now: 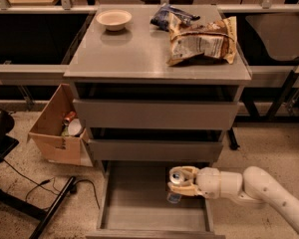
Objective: Pick redbull can from bottom drawer and place on counter
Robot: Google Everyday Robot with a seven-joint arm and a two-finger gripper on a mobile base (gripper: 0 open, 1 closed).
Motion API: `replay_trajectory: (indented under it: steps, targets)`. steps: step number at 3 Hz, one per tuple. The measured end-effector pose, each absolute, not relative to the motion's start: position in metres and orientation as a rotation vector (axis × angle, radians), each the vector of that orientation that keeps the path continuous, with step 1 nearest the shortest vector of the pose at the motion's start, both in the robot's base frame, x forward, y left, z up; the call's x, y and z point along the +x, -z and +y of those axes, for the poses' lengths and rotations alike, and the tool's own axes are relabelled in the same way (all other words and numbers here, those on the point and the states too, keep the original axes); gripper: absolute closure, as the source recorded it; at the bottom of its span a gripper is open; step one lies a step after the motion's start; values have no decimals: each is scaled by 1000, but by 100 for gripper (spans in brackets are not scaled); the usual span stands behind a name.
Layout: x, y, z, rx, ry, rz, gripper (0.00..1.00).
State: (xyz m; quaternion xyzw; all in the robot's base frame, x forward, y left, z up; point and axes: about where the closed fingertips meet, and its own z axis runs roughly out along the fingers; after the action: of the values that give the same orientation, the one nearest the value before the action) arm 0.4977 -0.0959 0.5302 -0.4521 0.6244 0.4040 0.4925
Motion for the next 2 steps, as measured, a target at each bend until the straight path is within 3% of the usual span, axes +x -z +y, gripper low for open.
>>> replay_trajectory:
  steps: [1,2]
  targets:
    - [440,-637,-122,-1100,-1051,1495,100]
    - [440,-801,-144,-1170,-959,1424,100]
